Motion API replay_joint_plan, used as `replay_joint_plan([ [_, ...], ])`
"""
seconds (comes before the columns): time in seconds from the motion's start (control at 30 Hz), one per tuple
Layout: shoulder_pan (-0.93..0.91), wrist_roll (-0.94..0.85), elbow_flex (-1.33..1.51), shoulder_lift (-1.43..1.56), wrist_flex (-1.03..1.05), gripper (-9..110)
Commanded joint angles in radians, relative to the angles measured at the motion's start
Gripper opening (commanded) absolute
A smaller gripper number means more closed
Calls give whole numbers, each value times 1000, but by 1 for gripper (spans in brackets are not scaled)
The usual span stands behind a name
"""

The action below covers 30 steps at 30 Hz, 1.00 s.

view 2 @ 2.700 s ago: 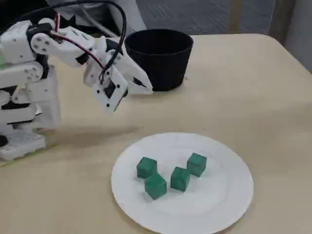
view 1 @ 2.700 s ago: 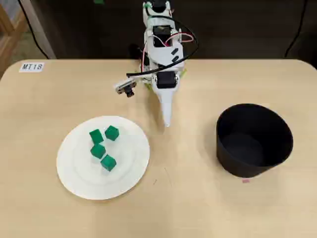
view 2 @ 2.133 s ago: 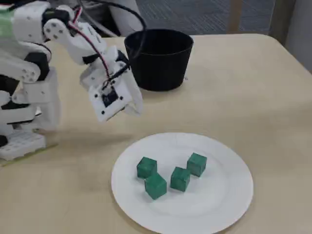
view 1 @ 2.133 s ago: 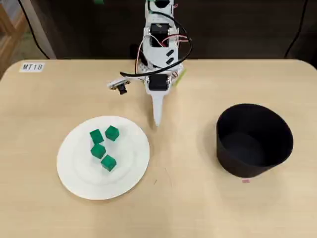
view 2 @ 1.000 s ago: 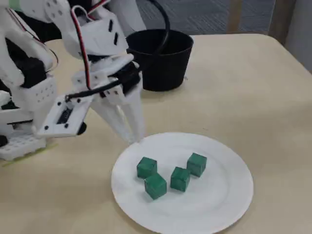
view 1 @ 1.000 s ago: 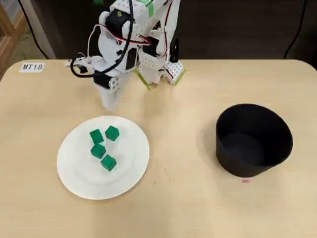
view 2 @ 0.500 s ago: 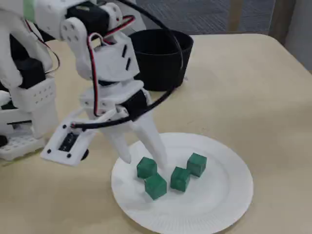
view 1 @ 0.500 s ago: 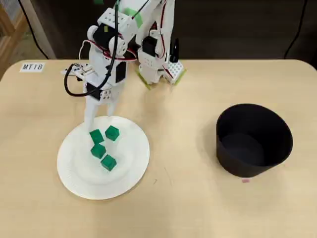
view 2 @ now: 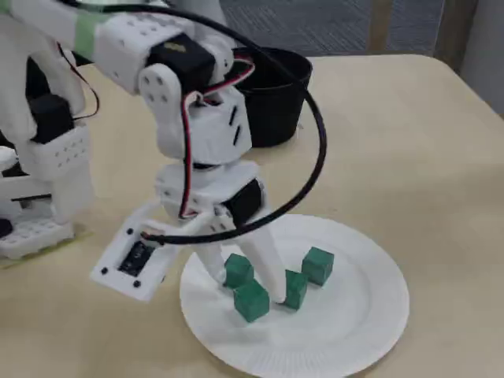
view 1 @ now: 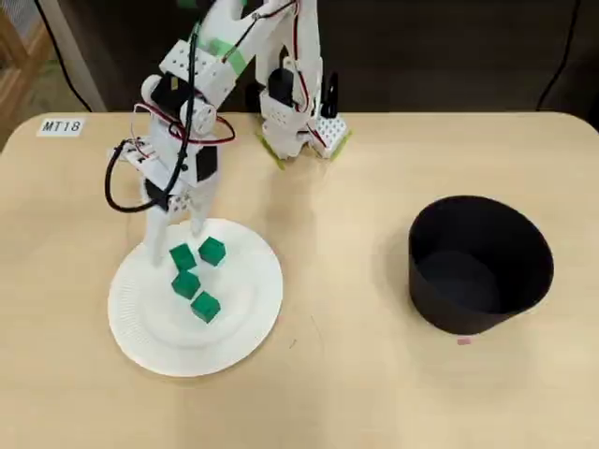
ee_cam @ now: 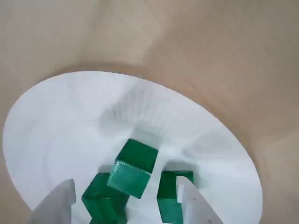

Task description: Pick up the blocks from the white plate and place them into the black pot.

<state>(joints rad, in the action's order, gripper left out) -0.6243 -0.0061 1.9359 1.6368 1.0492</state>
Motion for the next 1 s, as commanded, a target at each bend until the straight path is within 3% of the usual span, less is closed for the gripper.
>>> replay_joint_plan([
  [0.0,12,5,-46,-5,-11,32],
  [0.57,20,67,-69,-132,-143,24],
  [0.83,17,112,-83,-167,-190,-2],
  [0.97,21,109,-84,-147,-179,-2],
])
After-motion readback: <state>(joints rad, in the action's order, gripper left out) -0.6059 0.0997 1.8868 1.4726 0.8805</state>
